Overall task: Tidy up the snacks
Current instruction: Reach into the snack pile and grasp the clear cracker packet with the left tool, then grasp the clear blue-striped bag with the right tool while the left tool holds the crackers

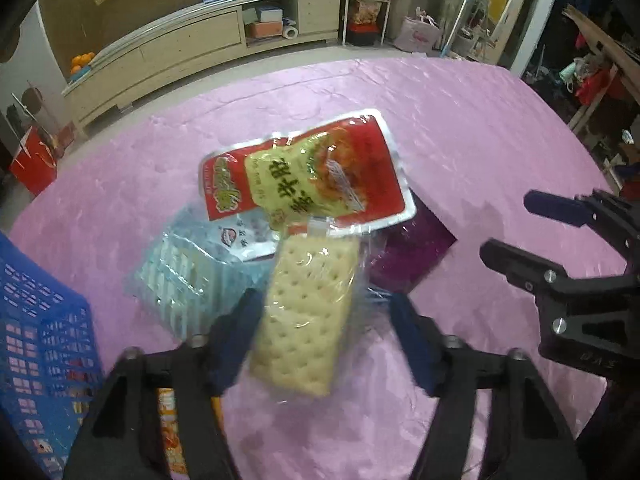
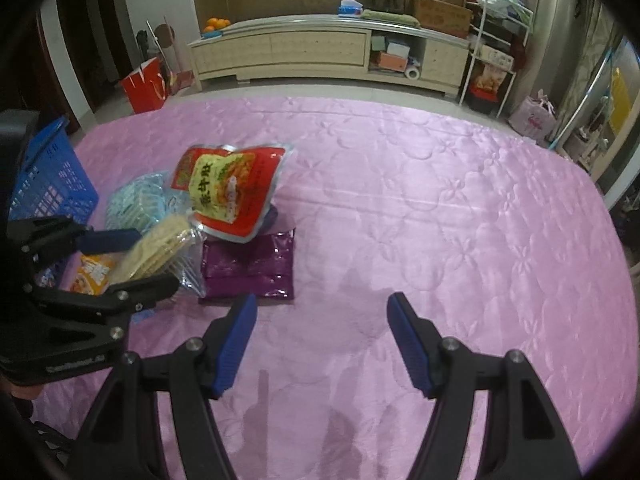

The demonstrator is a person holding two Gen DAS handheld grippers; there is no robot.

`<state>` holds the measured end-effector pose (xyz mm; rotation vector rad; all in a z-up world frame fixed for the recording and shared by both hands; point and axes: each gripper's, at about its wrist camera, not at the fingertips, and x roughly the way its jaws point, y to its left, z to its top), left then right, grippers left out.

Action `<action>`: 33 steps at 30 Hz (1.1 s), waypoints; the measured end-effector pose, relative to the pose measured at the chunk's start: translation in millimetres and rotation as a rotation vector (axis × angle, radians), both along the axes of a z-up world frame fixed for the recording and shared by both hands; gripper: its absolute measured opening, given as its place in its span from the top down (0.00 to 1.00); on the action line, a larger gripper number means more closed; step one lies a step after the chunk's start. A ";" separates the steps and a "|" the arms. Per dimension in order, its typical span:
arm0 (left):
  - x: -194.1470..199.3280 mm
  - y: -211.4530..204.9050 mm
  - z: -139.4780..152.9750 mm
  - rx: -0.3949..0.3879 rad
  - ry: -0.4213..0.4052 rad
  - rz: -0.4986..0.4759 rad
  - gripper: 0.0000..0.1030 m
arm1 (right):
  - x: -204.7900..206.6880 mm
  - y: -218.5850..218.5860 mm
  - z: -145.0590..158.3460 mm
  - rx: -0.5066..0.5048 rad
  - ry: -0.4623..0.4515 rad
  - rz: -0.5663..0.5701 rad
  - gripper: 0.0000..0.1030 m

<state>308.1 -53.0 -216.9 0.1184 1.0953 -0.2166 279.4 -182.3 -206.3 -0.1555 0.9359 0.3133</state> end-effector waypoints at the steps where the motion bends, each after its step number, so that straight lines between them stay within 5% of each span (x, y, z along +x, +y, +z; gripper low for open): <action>1: -1.4 -1.4 -0.9 0.016 -0.003 0.003 0.50 | 0.0 0.0 0.2 0.005 0.003 0.003 0.30; 9: -15.1 8.2 5.4 0.004 -0.010 0.043 0.65 | 2.8 0.6 -2.6 0.074 0.046 0.016 0.30; 20: -62.0 30.1 38.3 -0.008 -0.130 0.135 0.66 | -1.9 24.2 -8.1 0.166 0.125 0.105 0.30; 26: -74.0 55.2 39.4 -0.002 -0.154 0.233 0.66 | -7.6 59.6 -4.8 0.116 0.111 0.218 0.30; 29: -74.2 64.9 35.0 -0.009 -0.140 0.249 0.66 | -6.7 78.7 -7.2 0.061 0.112 0.274 0.16; 33: -79.3 69.2 33.1 -0.025 -0.132 0.250 0.66 | 0.7 101.3 -13.4 0.013 0.132 0.320 0.16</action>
